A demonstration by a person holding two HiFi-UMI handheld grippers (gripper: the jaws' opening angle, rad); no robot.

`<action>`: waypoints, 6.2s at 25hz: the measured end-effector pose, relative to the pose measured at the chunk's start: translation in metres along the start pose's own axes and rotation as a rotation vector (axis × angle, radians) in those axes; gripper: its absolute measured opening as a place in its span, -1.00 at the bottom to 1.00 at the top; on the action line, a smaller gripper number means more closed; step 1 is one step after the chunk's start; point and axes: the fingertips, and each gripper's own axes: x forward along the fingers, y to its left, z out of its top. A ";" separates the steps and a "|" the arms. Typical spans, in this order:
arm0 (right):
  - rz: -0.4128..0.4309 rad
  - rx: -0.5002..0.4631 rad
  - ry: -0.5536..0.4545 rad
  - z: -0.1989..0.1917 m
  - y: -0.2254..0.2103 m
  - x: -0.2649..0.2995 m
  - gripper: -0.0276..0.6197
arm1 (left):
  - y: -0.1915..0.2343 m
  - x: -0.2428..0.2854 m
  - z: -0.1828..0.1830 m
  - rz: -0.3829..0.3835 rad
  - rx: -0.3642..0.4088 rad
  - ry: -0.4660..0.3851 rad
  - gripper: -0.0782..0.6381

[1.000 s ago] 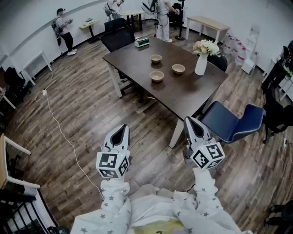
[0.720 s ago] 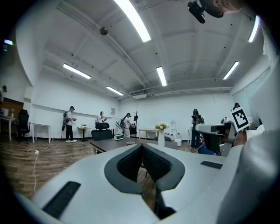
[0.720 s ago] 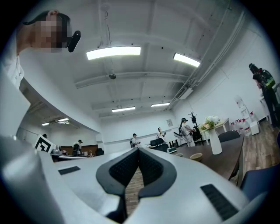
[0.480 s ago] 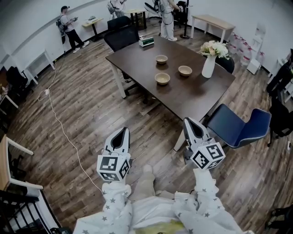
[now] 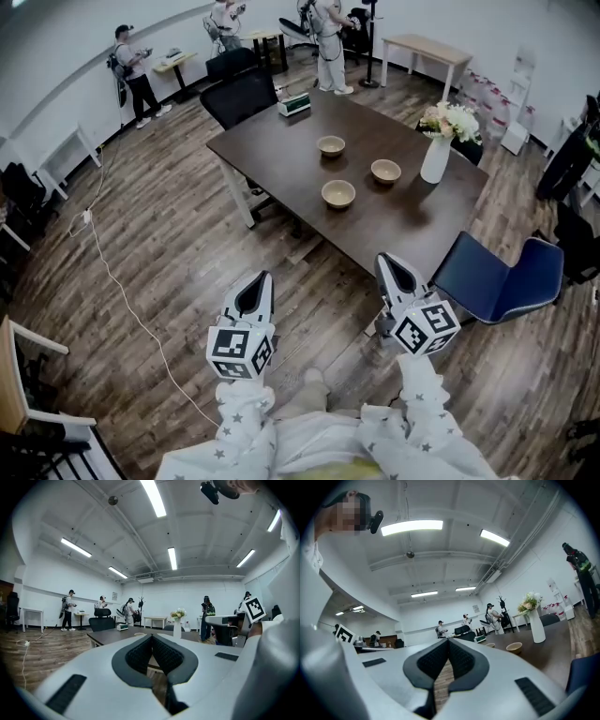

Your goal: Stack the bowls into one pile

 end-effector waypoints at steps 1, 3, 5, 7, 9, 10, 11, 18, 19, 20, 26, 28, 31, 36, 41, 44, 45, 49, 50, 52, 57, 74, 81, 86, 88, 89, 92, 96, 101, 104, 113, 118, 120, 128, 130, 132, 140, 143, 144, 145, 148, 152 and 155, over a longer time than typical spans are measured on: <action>-0.013 0.000 -0.003 0.001 -0.004 0.008 -0.85 | 0.005 0.010 0.001 -0.012 0.001 0.000 -0.71; -0.036 0.002 -0.011 0.002 -0.011 0.023 -0.85 | 0.014 0.028 0.003 -0.037 0.001 0.000 -0.71; -0.056 0.000 -0.012 0.000 -0.015 0.034 -0.85 | 0.021 0.044 0.004 -0.061 0.000 0.001 -0.71; -0.078 -0.003 -0.009 -0.003 -0.019 0.040 -0.85 | 0.024 0.059 0.005 -0.087 0.000 0.000 -0.71; -0.107 -0.003 -0.004 -0.006 -0.027 0.044 -0.85 | 0.023 0.072 0.004 -0.120 0.002 0.006 -0.71; -0.122 0.002 -0.001 -0.008 -0.031 0.046 -0.85 | 0.022 0.077 0.002 -0.135 0.003 0.011 -0.71; -0.135 0.007 0.000 -0.010 -0.035 0.048 -0.85 | 0.023 0.081 -0.001 -0.145 0.002 0.017 -0.71; -0.167 0.018 0.015 -0.017 -0.054 0.069 -0.85 | 0.039 0.105 -0.013 -0.151 -0.030 0.037 -0.71; -0.171 0.021 0.018 -0.018 -0.058 0.072 -0.85 | 0.040 0.109 -0.014 -0.153 -0.034 0.042 -0.71; -0.172 0.024 0.021 -0.019 -0.062 0.077 -0.85 | 0.041 0.114 -0.016 -0.153 -0.038 0.045 -0.71; -0.154 0.043 0.012 -0.018 -0.092 0.131 -0.85 | 0.069 0.161 -0.013 -0.141 -0.031 0.049 -0.71; -0.158 0.043 0.009 -0.016 -0.104 0.150 -0.85 | 0.076 0.183 -0.010 -0.148 -0.027 0.054 -0.71; -0.169 0.051 0.019 -0.016 -0.125 0.176 -0.85 | 0.084 0.217 -0.005 -0.159 -0.031 0.058 -0.71; -0.177 0.062 0.064 -0.022 -0.156 0.206 -0.85 | 0.091 0.261 -0.002 -0.162 -0.042 0.074 -0.71; -0.181 0.080 0.093 -0.027 -0.185 0.240 -0.85 | 0.104 0.304 -0.004 -0.155 -0.069 0.094 -0.71; -0.177 0.086 0.122 -0.029 -0.201 0.260 -0.85 | 0.109 0.328 -0.003 -0.164 -0.083 0.106 -0.71; -0.176 0.088 0.134 -0.031 -0.206 0.266 -0.85 | 0.109 0.335 -0.003 -0.167 -0.086 0.111 -0.71; -0.184 0.092 0.190 -0.046 -0.225 0.280 -0.85 | 0.110 0.358 -0.014 -0.179 -0.099 0.147 -0.71; -0.189 0.099 0.206 -0.051 -0.230 0.281 -0.85 | 0.109 0.361 -0.018 -0.182 -0.106 0.161 -0.71; -0.190 0.114 0.254 -0.063 -0.236 0.284 -0.85 | 0.107 0.367 -0.030 -0.186 -0.124 0.194 -0.71; -0.149 0.127 0.417 -0.102 -0.241 0.296 -0.84 | 0.103 0.384 -0.057 -0.208 -0.146 0.274 -0.71; -0.229 0.311 0.662 -0.198 -0.266 0.307 -0.44 | 0.081 0.416 -0.118 -0.313 -0.169 0.469 -0.71; -0.264 0.347 0.729 -0.221 -0.264 0.305 -0.45 | 0.080 0.412 -0.131 -0.315 -0.184 0.512 -0.71; -0.270 0.341 0.786 -0.232 -0.263 0.305 -0.70 | 0.085 0.413 -0.131 -0.300 -0.194 0.509 -0.71; -0.270 0.339 0.788 -0.232 -0.263 0.305 -0.72 | 0.086 0.413 -0.130 -0.298 -0.195 0.505 -0.71; -0.267 0.340 0.789 -0.232 -0.262 0.305 -0.73 | 0.087 0.413 -0.129 -0.297 -0.196 0.504 -0.71; -0.246 0.365 0.777 -0.230 -0.259 0.308 -0.76 | 0.090 0.414 -0.128 -0.288 -0.199 0.494 -0.71; -0.240 0.374 0.740 -0.219 -0.258 0.313 -0.77 | 0.091 0.414 -0.121 -0.277 -0.199 0.473 -0.71; -0.236 0.391 0.678 -0.199 -0.252 0.320 -0.77 | 0.092 0.413 -0.106 -0.270 -0.196 0.428 -0.71; -0.241 0.367 0.633 -0.183 -0.255 0.329 -0.77 | 0.093 0.414 -0.095 -0.256 -0.184 0.386 -0.71; -0.313 0.357 0.530 -0.158 -0.259 0.349 -0.77 | 0.110 0.419 -0.076 -0.236 -0.156 0.341 -0.71; -0.363 0.349 0.489 -0.149 -0.271 0.370 -0.77 | 0.119 0.440 -0.075 -0.270 -0.157 0.348 -0.71; -0.388 0.359 0.468 -0.147 -0.277 0.381 -0.77 | 0.124 0.450 -0.076 -0.290 -0.153 0.361 -0.71; -0.481 0.362 0.396 -0.132 -0.308 0.424 -0.77 | 0.146 0.499 -0.073 -0.361 -0.142 0.387 -0.71; -0.500 0.362 0.380 -0.131 -0.316 0.434 -0.77 | 0.150 0.511 -0.073 -0.375 -0.138 0.391 -0.71; -0.517 0.366 0.366 -0.130 -0.323 0.445 -0.77 | 0.153 0.523 -0.072 -0.390 -0.136 0.396 -0.71; -0.587 0.398 0.317 -0.140 -0.357 0.481 -0.77 | 0.153 0.566 -0.080 -0.463 -0.117 0.422 -0.71; -0.629 0.401 0.324 -0.148 -0.370 0.487 -0.77 | 0.153 0.575 -0.086 -0.478 -0.118 0.435 -0.71; -0.638 0.396 0.328 -0.149 -0.373 0.490 -0.77 | 0.154 0.578 -0.087 -0.480 -0.119 0.437 -0.71; -0.644 0.392 0.333 -0.151 -0.376 0.492 -0.77 | 0.155 0.581 -0.088 -0.483 -0.119 0.440 -0.71; -0.659 0.389 0.358 -0.160 -0.380 0.495 -0.77 | 0.156 0.585 -0.093 -0.494 -0.124 0.455 -0.71; -0.656 0.367 0.402 -0.170 -0.383 0.498 -0.77 | 0.156 0.589 -0.098 -0.503 -0.131 0.466 -0.71; -0.637 0.340 0.422 -0.174 -0.381 0.501 -0.77 | 0.157 0.591 -0.102 -0.505 -0.137 0.473 -0.71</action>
